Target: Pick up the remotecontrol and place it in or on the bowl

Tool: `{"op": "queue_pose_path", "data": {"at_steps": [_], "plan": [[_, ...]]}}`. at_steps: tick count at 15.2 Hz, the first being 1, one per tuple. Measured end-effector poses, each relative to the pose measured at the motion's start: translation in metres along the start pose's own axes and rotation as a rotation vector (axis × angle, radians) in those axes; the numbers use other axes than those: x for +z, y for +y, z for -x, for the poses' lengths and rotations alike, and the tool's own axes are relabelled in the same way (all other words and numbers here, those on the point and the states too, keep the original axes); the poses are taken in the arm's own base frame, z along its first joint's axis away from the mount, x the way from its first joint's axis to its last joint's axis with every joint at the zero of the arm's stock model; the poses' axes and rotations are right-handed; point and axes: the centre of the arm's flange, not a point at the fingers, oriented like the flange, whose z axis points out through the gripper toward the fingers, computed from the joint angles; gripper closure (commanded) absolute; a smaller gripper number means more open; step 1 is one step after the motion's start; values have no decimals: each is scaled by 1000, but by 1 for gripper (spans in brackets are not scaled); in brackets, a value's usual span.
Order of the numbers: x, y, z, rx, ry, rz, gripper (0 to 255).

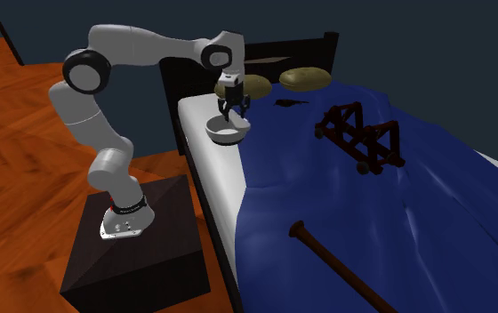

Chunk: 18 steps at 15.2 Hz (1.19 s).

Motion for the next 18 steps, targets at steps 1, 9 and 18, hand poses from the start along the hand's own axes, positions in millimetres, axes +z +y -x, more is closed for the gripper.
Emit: {"op": "queue_pose_path", "data": {"at_steps": [1, 9, 18], "plan": [[0, 0, 11, 0, 0, 0, 255], [-4, -9, 119, 0, 0, 0, 255], [38, -12, 133, 2, 0, 0, 255]]}}
